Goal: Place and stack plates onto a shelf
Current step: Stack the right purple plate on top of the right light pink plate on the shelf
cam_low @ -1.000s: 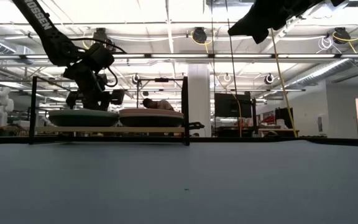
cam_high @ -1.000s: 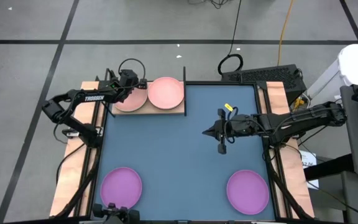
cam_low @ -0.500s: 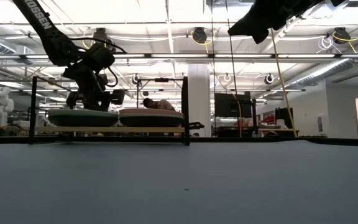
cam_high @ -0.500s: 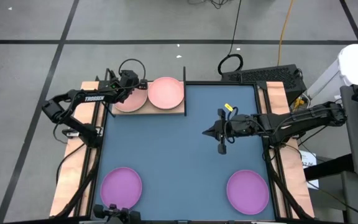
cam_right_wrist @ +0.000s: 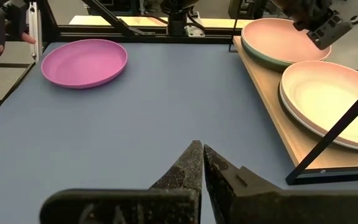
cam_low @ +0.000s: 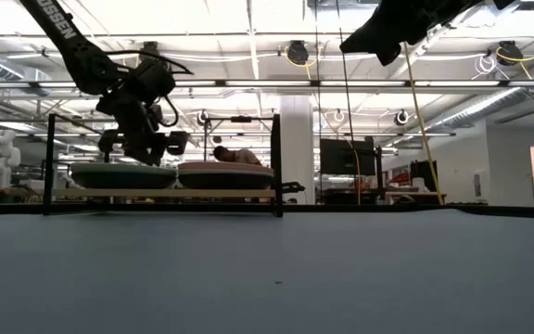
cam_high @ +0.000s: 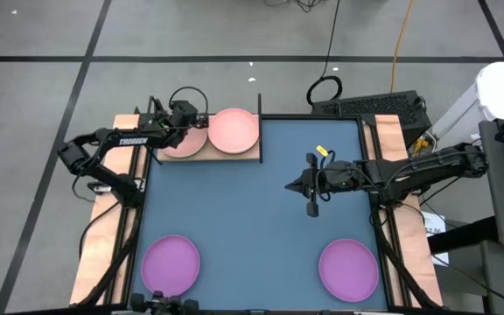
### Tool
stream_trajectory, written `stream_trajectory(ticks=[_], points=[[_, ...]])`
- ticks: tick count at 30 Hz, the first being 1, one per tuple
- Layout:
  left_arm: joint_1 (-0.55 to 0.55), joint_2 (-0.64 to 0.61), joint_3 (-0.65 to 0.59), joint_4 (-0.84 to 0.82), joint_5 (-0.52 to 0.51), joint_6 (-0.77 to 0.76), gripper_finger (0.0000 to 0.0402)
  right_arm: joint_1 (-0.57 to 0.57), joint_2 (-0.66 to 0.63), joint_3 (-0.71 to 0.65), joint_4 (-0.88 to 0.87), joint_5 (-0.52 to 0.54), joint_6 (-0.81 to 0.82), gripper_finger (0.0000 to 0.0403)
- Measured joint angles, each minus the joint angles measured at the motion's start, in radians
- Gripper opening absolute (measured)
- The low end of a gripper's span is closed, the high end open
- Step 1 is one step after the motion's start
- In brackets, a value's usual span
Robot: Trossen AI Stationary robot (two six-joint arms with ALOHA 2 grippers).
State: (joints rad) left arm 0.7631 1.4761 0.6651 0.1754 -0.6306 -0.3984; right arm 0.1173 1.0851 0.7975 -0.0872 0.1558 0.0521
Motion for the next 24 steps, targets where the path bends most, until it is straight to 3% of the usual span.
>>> stream_trajectory(ticks=[9,17,24], points=[[-0.070,-0.069,0.000,0.030,0.009,0.071,0.0078,0.000,0.000,0.000,0.000,0.000,0.000,0.0000],[-0.302,-0.309,0.000,-0.100,0.033,0.157,0.0078,0.000,0.000,0.000,0.005,0.005,0.014,0.0000],[-0.502,-0.511,0.000,-0.129,0.079,0.203,0.0078,-0.006,0.000,0.000,0.002,0.006,0.198,0.0000]])
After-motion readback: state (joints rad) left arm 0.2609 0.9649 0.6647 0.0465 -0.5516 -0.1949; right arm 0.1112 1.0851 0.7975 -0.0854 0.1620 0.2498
